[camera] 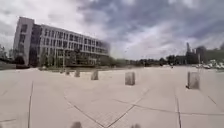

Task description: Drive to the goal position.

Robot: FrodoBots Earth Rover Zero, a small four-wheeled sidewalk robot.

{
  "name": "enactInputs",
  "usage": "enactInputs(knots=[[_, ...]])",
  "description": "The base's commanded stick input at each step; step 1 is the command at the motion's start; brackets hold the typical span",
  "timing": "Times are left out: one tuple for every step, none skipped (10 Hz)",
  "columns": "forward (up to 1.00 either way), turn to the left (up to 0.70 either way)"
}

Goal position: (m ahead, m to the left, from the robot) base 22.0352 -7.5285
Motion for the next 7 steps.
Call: enactInputs(knots=[[0.7, -0.04], [0.7, 0.0], [0.7, 0.0], [0.7, 0.0], [0.7, 0.0], [0.7, 0.0], [0.7, 0.0]])
